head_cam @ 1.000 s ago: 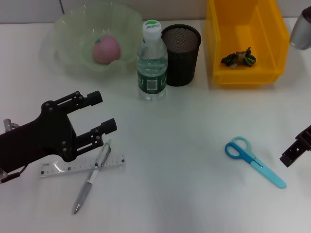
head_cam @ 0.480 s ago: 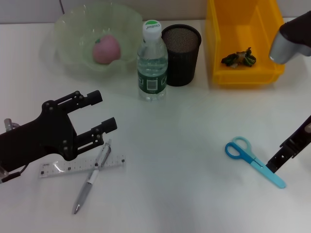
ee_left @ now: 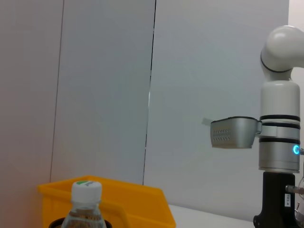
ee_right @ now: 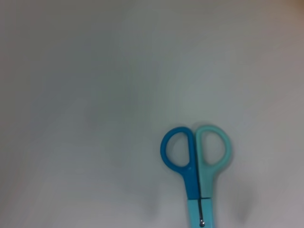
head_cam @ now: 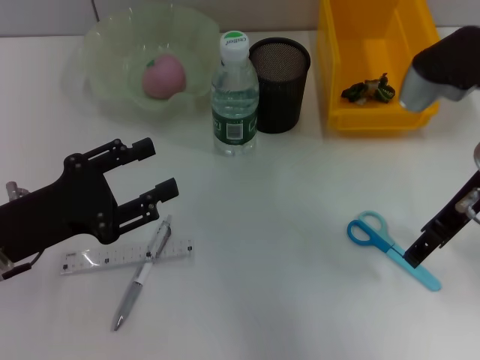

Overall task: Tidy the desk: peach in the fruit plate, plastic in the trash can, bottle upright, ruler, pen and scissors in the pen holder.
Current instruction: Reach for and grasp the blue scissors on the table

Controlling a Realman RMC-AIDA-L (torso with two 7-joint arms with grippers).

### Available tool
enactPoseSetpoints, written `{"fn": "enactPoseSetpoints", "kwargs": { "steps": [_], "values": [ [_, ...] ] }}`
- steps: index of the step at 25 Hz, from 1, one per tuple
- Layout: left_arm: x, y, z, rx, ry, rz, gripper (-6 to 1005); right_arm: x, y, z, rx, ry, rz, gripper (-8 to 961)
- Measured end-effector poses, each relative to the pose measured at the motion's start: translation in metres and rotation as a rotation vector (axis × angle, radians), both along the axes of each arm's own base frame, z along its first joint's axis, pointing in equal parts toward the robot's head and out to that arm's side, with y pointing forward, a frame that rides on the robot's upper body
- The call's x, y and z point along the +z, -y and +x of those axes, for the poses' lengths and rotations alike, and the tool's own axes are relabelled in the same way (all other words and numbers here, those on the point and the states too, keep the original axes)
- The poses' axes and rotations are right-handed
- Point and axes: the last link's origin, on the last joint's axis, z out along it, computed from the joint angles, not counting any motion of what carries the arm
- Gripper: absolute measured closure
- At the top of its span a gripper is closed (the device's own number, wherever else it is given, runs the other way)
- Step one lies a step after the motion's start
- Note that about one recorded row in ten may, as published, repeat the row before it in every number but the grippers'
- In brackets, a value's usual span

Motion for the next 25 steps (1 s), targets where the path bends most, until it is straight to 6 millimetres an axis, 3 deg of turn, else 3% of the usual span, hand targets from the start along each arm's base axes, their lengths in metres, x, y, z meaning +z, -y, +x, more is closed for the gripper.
{"fn": "enactPoseSetpoints", "kwargs": {
  "steps": [25],
  "values": [
    [-0.002,0.0,-0.001,0.006,0.001,0.008,331,-0.021,0.0,-0.001,0.028,-0.011,-0.01,171]
  ]
}}
